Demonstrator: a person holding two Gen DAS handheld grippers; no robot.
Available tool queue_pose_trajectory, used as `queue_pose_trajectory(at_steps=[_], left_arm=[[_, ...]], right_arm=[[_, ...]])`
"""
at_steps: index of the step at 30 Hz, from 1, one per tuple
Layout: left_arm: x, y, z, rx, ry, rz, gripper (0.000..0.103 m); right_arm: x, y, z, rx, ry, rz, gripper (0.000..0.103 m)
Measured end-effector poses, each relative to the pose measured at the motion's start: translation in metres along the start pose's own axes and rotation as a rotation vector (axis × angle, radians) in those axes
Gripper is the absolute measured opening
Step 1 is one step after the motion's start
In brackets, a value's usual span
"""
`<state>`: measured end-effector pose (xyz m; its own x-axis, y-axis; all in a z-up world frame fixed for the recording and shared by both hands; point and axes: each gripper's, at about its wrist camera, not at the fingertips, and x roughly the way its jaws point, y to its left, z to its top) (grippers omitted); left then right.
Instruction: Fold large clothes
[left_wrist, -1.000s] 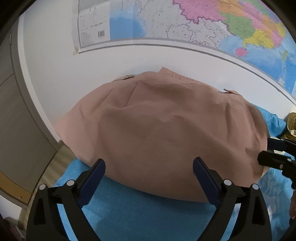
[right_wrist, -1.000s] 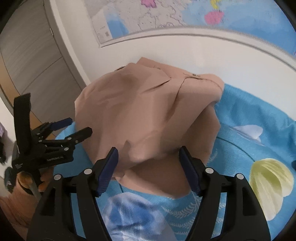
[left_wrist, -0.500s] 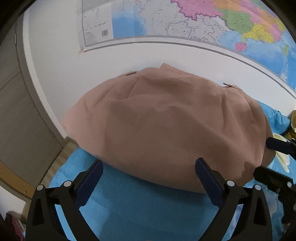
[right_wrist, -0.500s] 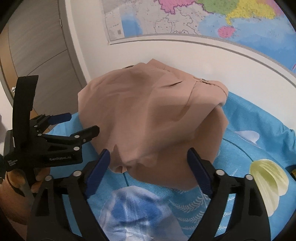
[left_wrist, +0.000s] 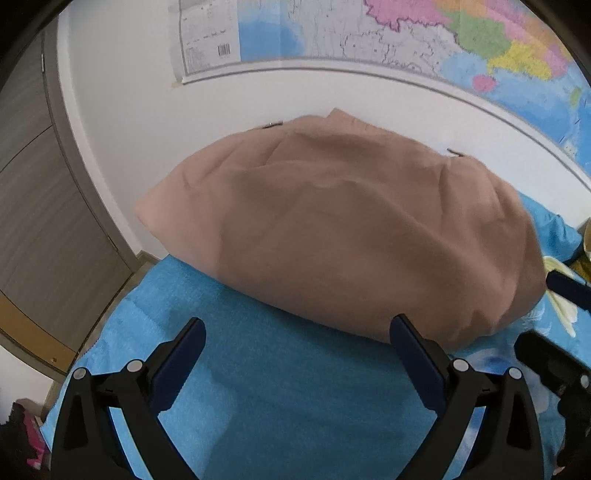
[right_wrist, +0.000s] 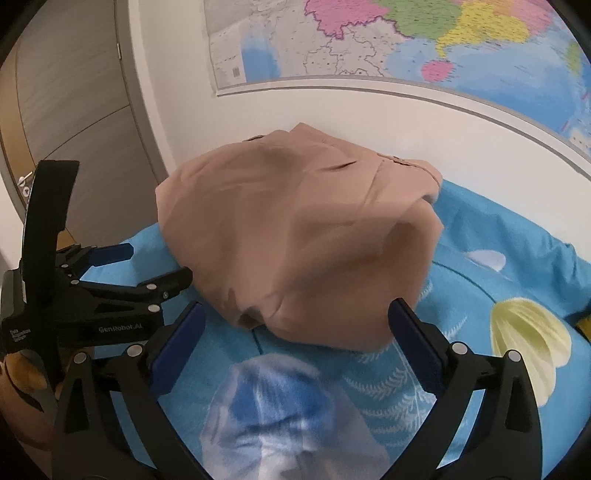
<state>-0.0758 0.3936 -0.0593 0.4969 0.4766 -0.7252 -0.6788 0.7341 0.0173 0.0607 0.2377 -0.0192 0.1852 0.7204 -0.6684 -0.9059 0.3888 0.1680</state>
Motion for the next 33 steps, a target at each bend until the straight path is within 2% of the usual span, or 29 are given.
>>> queue_pose_trajectory(at_steps=[5, 16, 33], left_arm=[[-0.016, 0.000, -0.001, -0.023, -0.039, -0.003, 0.096], [-0.051, -0.009, -0.008, -0.001, -0.123, 0.033, 0.096], [-0.075, -0.014, -0.018, 0.005, -0.172, 0.070, 0.096]], right_arm=[[-0.014, 0.002, -0.008, 0.012, -0.022, -0.011, 0.098], [-0.036, 0.014, -0.019, 0.004, -0.046, -0.025, 0.098], [-0.060, 0.021, -0.028, -0.002, -0.106, -0.026, 0.098]])
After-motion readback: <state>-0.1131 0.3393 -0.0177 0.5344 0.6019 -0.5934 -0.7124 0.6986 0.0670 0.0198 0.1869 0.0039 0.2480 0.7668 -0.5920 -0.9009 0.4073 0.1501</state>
